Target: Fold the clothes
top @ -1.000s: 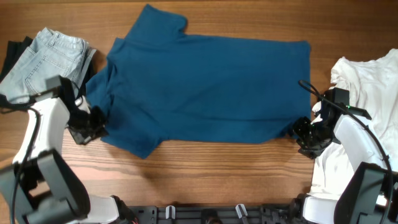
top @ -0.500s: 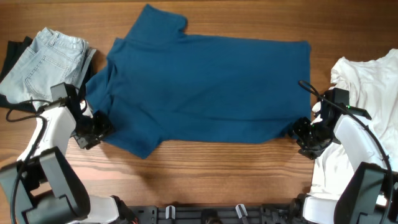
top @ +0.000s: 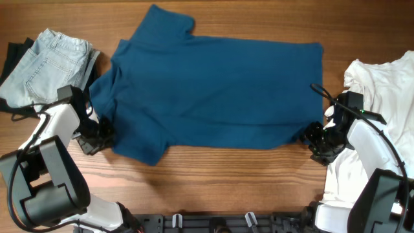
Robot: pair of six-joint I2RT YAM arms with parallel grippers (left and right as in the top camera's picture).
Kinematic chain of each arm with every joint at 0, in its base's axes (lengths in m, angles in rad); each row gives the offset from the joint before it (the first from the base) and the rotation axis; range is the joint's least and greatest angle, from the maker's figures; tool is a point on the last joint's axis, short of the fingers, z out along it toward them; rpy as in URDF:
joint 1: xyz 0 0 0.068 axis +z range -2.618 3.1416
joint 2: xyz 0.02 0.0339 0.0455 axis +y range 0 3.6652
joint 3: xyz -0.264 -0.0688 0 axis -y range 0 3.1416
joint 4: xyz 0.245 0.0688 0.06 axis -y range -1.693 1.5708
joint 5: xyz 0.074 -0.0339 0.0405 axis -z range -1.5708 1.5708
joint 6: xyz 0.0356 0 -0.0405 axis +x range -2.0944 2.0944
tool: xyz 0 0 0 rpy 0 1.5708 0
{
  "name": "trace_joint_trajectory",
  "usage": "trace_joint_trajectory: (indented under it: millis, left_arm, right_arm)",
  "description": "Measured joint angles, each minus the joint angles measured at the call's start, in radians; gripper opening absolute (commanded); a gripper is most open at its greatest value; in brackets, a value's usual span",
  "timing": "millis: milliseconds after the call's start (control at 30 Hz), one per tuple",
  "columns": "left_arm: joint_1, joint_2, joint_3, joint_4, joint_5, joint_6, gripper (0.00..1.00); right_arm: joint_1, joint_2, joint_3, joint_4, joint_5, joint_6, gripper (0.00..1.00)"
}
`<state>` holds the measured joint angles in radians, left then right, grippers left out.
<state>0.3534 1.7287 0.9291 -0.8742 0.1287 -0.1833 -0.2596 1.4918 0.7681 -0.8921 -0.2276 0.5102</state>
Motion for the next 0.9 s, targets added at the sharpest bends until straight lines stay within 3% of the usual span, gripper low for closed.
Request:
trace_joint_trajectory:
  millis: [133,300,533,600,700,800,867,900]
  left_arm:
    - [-0.005,-0.066,0.02,-0.135,0.0,-0.002,0.04]
    - [-0.005,-0.267,0.069,-0.164,0.003,-0.035,0.04]
    - [-0.005,-0.356,0.069,-0.188,0.003,-0.07,0.04]
    - [-0.005,-0.356,0.069,-0.188,0.003,-0.073,0.04]
    - [-0.005,-0.357,0.069,-0.188,0.003,-0.074,0.04]
    - [-0.005,-0.356,0.069,-0.184,0.003,-0.077,0.04]
    - [-0.005,-0.357,0.069,-0.177,0.003,-0.078,0.04]
    - [-0.005,-0.356,0.069,-0.176,0.003,-0.078,0.04]
  right_arm:
    - [0.0,0.0,0.0,0.001,0.0,0.0,0.64]
    - [0.0,0.0,0.0,0.016,-0.003,-0.002,0.64]
    - [-0.025,0.0,0.011,0.071,-0.184,-0.168,0.61]
    - [-0.059,0.0,0.049,0.031,-0.2,-0.188,0.7]
    - [-0.087,0.0,0.074,-0.056,-0.145,-0.174,0.74]
    - [-0.117,0.0,0.074,-0.091,-0.059,-0.126,0.58]
    - [-0.132,0.0,0.074,-0.091,-0.047,-0.116,0.41]
    - [-0.132,0.0,0.074,-0.091,-0.044,-0.113,0.39]
